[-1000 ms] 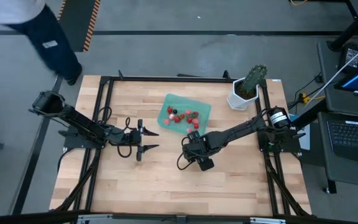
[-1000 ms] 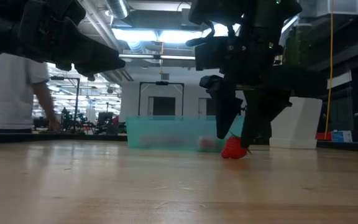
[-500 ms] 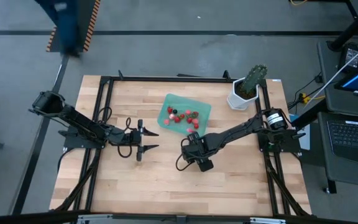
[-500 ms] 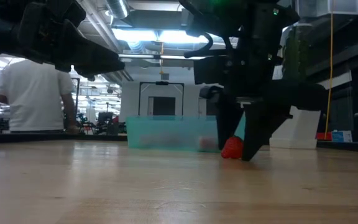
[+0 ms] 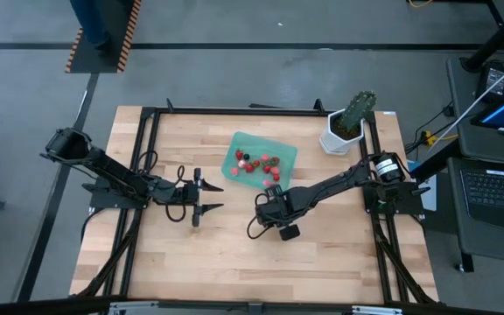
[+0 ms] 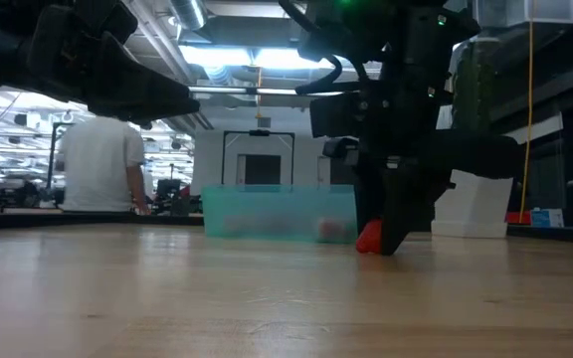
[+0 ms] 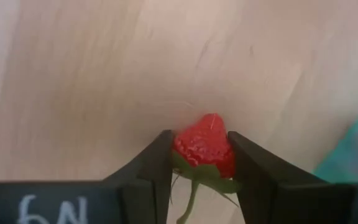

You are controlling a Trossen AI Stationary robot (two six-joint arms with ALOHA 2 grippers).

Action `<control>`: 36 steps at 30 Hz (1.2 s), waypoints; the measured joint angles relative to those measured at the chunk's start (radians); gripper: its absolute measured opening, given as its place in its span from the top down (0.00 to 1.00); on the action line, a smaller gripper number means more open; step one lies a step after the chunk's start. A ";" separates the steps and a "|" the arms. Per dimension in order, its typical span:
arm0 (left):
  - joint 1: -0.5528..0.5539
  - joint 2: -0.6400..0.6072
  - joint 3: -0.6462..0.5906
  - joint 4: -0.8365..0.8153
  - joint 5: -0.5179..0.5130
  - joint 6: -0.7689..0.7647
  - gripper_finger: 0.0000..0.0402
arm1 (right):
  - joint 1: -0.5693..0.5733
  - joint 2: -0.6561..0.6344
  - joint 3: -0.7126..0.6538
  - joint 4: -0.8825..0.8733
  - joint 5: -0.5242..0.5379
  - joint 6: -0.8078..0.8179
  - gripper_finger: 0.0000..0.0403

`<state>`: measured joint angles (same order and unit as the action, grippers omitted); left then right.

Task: Pick and placing Produce into tupperware
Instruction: Put the red strawberry into the light blue bin

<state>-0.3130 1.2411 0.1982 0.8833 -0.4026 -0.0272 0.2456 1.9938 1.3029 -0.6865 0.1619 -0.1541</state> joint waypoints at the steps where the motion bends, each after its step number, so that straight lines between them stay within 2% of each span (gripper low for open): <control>1: 0.000 0.000 0.000 0.000 0.000 0.000 0.46 | -0.001 0.000 0.000 0.000 0.000 0.014 0.67; 11: 0.000 0.000 0.000 0.000 0.000 -0.019 0.46 | -0.003 0.002 0.020 -0.008 -0.004 0.093 0.67; 29: 0.000 0.000 0.000 0.000 0.000 -0.019 0.46 | -0.002 0.002 0.228 -0.215 -0.025 0.124 0.67; 36: 0.000 0.000 0.000 0.000 0.000 -0.019 0.46 | -0.002 -0.027 0.267 -0.256 -0.024 0.187 0.67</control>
<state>-0.3127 1.2411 0.1982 0.8829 -0.4026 -0.0460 0.2432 1.9664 1.5703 -0.9422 0.1383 0.0330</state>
